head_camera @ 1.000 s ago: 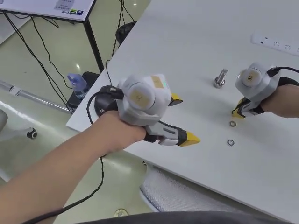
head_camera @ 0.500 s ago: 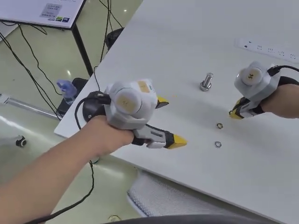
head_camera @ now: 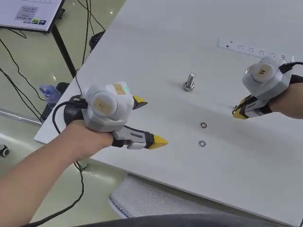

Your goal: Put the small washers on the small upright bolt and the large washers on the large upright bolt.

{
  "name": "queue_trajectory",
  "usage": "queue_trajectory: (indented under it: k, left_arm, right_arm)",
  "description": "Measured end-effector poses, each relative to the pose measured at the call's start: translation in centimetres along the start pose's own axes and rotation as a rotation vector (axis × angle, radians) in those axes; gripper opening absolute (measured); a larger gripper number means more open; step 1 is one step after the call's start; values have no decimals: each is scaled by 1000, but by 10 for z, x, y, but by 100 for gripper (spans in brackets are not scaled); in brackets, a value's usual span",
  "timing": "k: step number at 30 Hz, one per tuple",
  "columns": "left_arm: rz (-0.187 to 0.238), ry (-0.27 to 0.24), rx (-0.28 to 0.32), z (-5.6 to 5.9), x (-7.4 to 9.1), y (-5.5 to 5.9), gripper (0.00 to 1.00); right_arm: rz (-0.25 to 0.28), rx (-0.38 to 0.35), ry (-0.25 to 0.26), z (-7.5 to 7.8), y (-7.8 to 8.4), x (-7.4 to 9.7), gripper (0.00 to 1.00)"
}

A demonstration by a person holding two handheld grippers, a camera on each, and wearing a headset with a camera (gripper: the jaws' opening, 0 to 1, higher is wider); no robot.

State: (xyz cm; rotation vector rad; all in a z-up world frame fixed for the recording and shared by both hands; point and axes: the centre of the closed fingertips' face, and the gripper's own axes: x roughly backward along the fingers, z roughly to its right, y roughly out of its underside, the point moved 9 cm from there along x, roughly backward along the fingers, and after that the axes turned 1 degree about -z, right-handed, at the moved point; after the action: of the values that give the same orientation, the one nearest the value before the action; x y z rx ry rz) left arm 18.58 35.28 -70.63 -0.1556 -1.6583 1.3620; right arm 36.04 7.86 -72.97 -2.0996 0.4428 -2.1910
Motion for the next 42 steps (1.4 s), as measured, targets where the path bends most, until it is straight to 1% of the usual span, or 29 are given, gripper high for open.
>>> queue_trajectory:
  k: [1, 3, 6, 7, 10, 12, 17, 22, 30, 33, 36, 38, 41, 42]
  left_arm:
    - [-19, 5, -8, 0, -1, 2, 72]
    - [-34, 10, -32, 0, -2, 3, 73]
    - [-52, 21, -37, -2, -4, 6, 76]
    - [-60, 19, -47, -3, -4, 5, 76]
    - [-77, 22, -58, -3, -5, 6, 77]
    - [-92, 23, -62, -4, -7, 8, 79]
    - [-107, 33, -62, -4, -10, 9, 82]
    - [-122, 36, -62, -3, -12, 10, 86]
    - [-127, 37, -54, -2, -13, 10, 90]
    - [-130, 37, -51, -3, -13, 10, 91]
    - [-126, 39, -47, -4, -15, 10, 92]
    - [-124, 39, -41, -4, -16, 10, 93]
    - [-115, 25, -37, -6, -17, 9, 96]
    - [-111, 28, -36, -5, -17, 9, 96]
  right_arm:
    - [-2, -3, 1, 1, 4, 1, 13]
    - [-4, -14, 5, 3, 10, 3, 13]
    - [-6, -28, 10, 7, 18, 6, 13]
    - [-8, -37, 14, 10, 23, 7, 13]
    - [-10, -52, 23, 16, 30, 11, 13]
    - [-9, -60, 28, 20, 33, 14, 13]
    - [-3, -76, 42, 30, 37, 19, 13]
    - [0, -81, 46, 39, 36, 17, 13]
    - [14, -72, 56, 50, 20, 19, 13]
    - [9, -59, 61, 53, 16, 18, 13]
    - [9, -51, 66, 55, 10, 19, 13]
    - [10, -50, 69, 59, 11, 17, 13]
    - [6, -46, 66, 60, 8, 13, 13]
    - [7, -46, 64, 60, 7, 13, 13]
